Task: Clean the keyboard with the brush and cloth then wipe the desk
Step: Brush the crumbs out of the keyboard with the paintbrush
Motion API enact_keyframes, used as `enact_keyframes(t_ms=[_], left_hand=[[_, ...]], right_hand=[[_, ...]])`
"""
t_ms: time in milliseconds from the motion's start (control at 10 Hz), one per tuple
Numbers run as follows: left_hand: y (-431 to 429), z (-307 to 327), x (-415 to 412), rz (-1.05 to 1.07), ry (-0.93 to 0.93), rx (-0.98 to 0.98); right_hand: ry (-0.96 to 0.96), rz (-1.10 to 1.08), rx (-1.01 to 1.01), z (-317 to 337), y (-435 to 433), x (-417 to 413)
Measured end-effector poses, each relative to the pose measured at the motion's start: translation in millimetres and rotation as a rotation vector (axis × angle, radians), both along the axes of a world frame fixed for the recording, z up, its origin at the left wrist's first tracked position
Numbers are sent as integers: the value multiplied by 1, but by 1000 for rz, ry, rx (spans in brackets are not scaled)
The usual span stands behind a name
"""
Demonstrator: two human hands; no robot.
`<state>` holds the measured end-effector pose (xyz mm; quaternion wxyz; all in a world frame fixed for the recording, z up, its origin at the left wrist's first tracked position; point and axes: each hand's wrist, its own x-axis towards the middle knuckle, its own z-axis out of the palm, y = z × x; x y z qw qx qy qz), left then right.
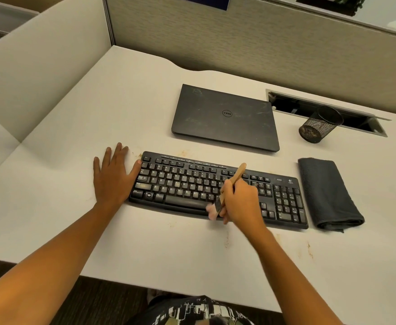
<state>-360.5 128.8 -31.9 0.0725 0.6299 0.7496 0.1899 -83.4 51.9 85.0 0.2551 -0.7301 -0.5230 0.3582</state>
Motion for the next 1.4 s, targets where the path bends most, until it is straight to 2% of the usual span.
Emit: enact_keyframes(t_ms=[100,200,300,400,500,600,700,800,1000,1100,1200,1300,1400], left_hand=[[0,1,1,-1,3,0],[1,1,1,2,-1,-3],[0,0,1,3,6,-4],[1,0,0,3,-6,-11],[0,0,2,2,5,-9],[0,1,1,3,5,-8],[1,0,0,0,2,-5],[1,0,0,-2,4,-9],[0,1,1,5,4,-10],[0,0,1,4,12,-8],[0,0,1,7,9,-7],[0,1,1,3,5,-9],[0,1,2,8,6,-3]], right_hand=[[-31,11,-109,10,4,17],[-58,-114,148,10,-4,16],[-49,-124,216,0,-13,14],[-79,-52,80,-6,-15,15],[-77,-130,244,-8,-22,13],[-111,-110,294,-7,-22,12],[-170,-74,199,-4,-17,11],[-123,-90,262,0,-17,11],[-42,-125,248,-3,-17,8],[-113,-77,190,-2,-9,13],[-136,-14,2,3,-7,20],[-41,-104,168,4,-19,21],[24,-88,350,3,-30,8]])
